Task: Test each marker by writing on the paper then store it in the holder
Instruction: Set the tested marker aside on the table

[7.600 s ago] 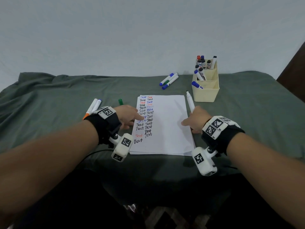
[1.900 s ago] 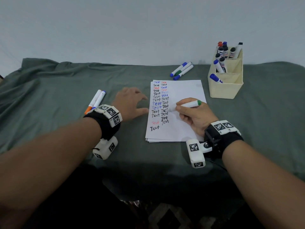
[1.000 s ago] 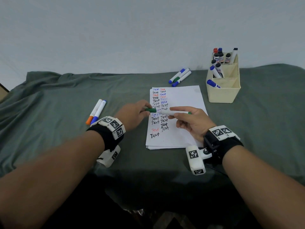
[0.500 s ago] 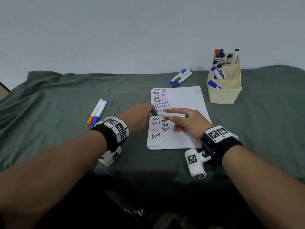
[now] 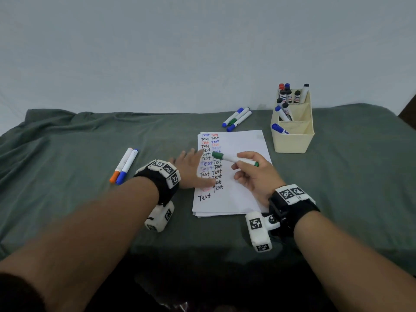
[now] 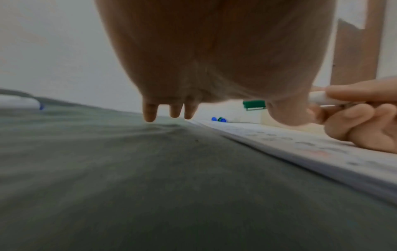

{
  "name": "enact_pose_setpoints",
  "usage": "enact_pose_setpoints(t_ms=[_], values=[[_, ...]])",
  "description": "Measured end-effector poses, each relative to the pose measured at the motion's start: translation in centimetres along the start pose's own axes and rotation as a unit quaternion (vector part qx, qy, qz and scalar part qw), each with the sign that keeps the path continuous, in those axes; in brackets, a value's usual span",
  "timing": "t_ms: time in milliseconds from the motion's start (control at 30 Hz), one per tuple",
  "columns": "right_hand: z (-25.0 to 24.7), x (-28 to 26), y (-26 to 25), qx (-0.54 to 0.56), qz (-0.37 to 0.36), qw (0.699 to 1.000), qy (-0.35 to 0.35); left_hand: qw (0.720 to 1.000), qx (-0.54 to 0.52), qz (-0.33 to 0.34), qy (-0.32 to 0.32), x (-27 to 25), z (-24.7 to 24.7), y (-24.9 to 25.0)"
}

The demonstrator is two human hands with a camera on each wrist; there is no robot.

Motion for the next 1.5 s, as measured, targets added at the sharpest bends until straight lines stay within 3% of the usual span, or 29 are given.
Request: enact_pose_setpoints(t_ms=[100,367,467,567,633,700,800,933,1067,1167,1333,1500], values=[[-0.2,0.2,0.3,0.028,0.014,0.999,0.018,0.997,0.049,-0.012,-0.057,0.5,1.9,-0.5],[0.0,0.2,0.2,-0.002,0.012,1.0,0.008,0.999,0.033,-0.011,-0.041,0.4,1.7,-0.1],[0.5,0.1,-0.1,-0.019,0.002,1.0,-0.012,0.998,-0.019,0.029,0.053,-0.5,-0.5,0.9],[1.4,-0.2,-0.2,-0.048,-0.01,0.998,-0.044,0.966,-0.009,0.162,0.203,-2.1,-3.8,3.4],[1.8,-0.2,-0.2,-0.078,-0.011,0.995,-0.053,0.954,0.017,0.21,0.212,-2.8,-4.5,4.5],[2.0,-0.1,-0.2,-0.115,0.0,0.992,-0.056,0.962,0.007,0.197,0.19,-3.0,-4.5,4.1],[1.9,-0.2,-0.5,-0.217,0.014,0.975,-0.042,0.969,-0.024,0.126,0.211,-3.3,-5.0,0.4],[3.3,-0.5,-1.5,-0.368,0.017,0.929,-0.037,0.975,-0.01,-0.005,0.224,-3.7,-5.5,-7.5],[5.4,-0.6,-2.4,-0.495,0.009,0.866,-0.074,0.96,-0.01,-0.118,0.254,-5.1,-6.6,-15.2],[6.7,-0.5,-3.5,-0.599,-0.023,0.792,-0.115,0.949,-0.054,-0.189,0.248,-6.1,-6.7,-19.5],[6.9,0.5,-4.3,-0.726,-0.018,0.666,-0.169,0.933,-0.072,-0.257,0.24,-6.5,-6.3,-21.9],[4.5,1.4,-5.0,-0.76,0.012,0.633,-0.151,0.944,-0.073,-0.282,0.153,-5.2,-4.3,-22.2]])
Point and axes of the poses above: each hand's wrist, its own x-axis towards the middle knuckle, its own z-axis out of the palm, y = z × x, the point moved 7 cm from there along x, towards the middle knuckle, and after that the axes turned 5 degrees about -z, right-handed, at the moved point
